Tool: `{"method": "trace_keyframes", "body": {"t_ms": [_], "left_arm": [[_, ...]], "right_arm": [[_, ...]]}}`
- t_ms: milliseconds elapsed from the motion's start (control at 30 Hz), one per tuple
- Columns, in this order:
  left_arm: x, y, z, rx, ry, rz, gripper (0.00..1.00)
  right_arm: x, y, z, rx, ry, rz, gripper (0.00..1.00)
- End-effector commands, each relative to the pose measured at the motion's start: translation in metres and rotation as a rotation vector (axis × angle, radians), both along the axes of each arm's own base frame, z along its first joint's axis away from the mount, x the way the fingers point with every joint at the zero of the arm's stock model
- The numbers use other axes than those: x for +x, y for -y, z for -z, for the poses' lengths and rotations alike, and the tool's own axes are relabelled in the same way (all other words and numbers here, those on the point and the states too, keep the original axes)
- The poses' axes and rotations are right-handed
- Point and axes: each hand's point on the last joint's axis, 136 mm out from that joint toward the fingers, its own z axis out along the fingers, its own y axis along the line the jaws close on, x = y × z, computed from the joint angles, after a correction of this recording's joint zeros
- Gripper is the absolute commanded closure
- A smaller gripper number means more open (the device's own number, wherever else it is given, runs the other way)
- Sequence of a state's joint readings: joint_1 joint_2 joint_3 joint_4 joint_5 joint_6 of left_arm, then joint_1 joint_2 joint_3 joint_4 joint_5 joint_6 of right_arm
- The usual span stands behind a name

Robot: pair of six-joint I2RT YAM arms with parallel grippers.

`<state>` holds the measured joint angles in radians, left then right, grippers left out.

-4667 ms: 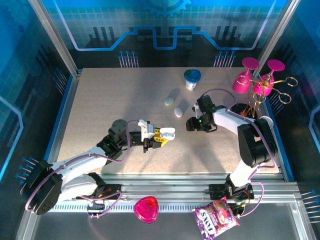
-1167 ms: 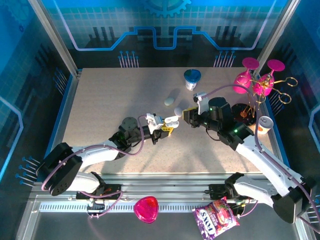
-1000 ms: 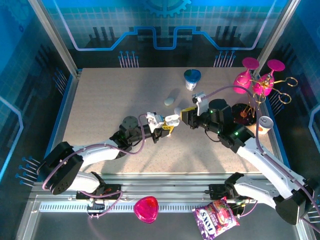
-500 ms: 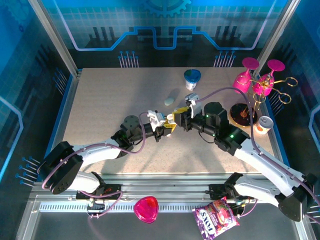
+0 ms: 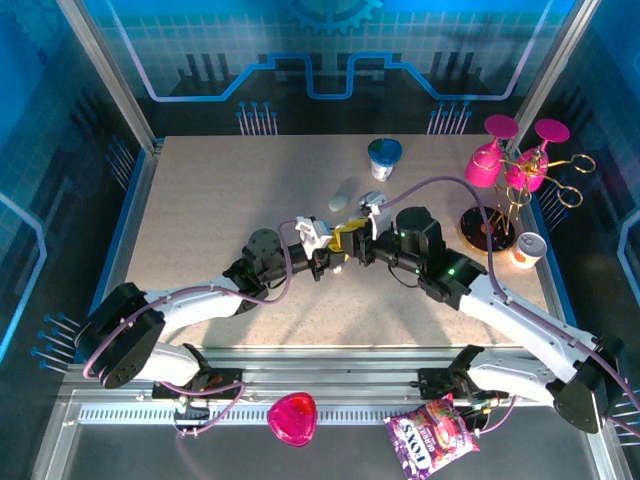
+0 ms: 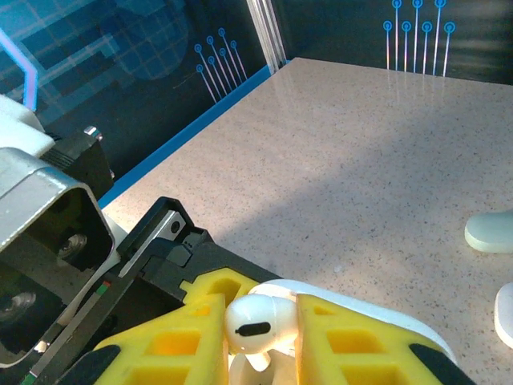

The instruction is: Insert wireless bluetooth earbuds into charging case

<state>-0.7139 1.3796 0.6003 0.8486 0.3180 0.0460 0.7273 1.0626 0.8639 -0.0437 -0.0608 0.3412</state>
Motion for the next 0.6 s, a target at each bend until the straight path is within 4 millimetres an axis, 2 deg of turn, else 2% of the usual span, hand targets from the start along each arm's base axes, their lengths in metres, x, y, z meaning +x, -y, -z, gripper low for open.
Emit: {"method": "trace_keyframes", "body": {"t_ms": [0,567], "left_arm": [[0.002,0.0,-0.032,-0.066,0.035,-0.018,0.85],[-0.002,-0.004,-0.058,-0.136,0.03,-0.015,0.85]], "right_arm": [[-0.003,-0.003,-0.001,0.015,0.007,-0.005,0.77],[0.003,0.002,0.014,0.041,0.011,0.041,0.77]]}}
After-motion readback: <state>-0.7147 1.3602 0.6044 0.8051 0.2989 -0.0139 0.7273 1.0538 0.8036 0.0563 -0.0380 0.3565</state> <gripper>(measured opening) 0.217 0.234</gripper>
